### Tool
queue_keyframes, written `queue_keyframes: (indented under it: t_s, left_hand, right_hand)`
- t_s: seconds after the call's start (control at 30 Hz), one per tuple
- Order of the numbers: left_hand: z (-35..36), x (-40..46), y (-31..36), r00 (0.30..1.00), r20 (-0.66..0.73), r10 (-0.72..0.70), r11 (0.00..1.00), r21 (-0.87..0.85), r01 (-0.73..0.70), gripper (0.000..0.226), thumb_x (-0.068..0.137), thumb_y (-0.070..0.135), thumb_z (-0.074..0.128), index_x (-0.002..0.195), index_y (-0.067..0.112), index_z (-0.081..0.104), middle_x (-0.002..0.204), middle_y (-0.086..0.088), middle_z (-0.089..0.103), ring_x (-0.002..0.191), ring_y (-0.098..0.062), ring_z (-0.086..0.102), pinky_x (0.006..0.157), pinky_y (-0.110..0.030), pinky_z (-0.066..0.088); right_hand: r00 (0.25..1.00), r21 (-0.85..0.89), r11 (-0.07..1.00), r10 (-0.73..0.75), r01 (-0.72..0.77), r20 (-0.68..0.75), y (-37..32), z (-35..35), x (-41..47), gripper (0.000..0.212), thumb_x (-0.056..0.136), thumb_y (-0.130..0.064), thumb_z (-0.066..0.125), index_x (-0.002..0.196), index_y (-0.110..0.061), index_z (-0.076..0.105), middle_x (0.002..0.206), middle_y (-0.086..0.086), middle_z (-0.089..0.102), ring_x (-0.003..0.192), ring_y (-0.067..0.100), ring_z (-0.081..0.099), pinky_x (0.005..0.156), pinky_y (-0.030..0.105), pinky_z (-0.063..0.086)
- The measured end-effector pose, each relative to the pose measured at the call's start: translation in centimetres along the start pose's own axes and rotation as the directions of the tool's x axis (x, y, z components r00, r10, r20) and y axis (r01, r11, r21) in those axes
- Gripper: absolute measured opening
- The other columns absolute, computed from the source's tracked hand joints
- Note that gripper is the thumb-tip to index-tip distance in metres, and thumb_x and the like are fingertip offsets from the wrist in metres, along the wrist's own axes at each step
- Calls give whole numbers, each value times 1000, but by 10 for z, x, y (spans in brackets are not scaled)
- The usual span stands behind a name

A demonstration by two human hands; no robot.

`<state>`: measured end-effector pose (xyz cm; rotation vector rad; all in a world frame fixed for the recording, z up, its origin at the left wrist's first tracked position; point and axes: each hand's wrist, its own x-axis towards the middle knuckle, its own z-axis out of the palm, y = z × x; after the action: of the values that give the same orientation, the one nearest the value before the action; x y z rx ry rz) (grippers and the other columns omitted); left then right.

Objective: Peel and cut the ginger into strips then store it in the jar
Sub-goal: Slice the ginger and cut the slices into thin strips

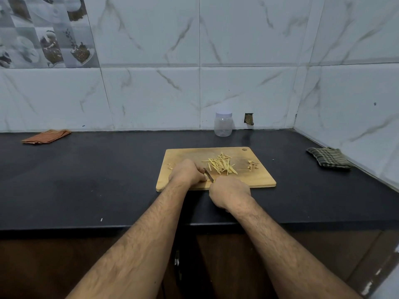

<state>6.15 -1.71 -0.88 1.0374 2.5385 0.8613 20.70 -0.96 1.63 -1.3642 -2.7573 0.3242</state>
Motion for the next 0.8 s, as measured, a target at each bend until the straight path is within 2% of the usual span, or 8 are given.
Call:
queue_keyframes:
  t_s: [0.37,0.53,0.67,0.8]
  left_hand:
    - [2,4,0,1000,0,-12,1000,-17,12,17,84,28,77,99,33,77,105,12,72,100,-13,62,90,-32,53]
    - [3,1,1,1000,-11,-10,1000,-15,10,17,84,27,75,99,32,77,108,11,72,102,-14,62,93,-33,53]
    - [2,1,-1,1000,-10,0,1000,-9,0,19,82,28,77,101,33,77,113,12,71,107,-13,62,96,-34,51]
    - [4,-1,-2,1000,-20,11,1000,28,-11,22,84,33,76,106,33,76,115,10,70,107,-14,61,88,-30,50]
  right_hand:
    - [999,-21,1000,-13,14,43,-3,-5,1,25,99,-19,47,118,-14,62,103,4,67,90,24,67,83,37,57]
    - [999,-66,998,-3,5,32,-2,-2,-8,29,99,-20,48,126,-17,60,124,5,63,108,24,61,78,35,45]
    - [998,-83,996,34,-30,44,6,5,-20,27,102,-28,45,116,-16,64,117,5,65,95,25,59,73,34,41]
    - [998,-114,993,44,-39,40,15,8,-29,25,103,-28,44,115,-17,63,115,4,64,85,22,51,71,35,42]
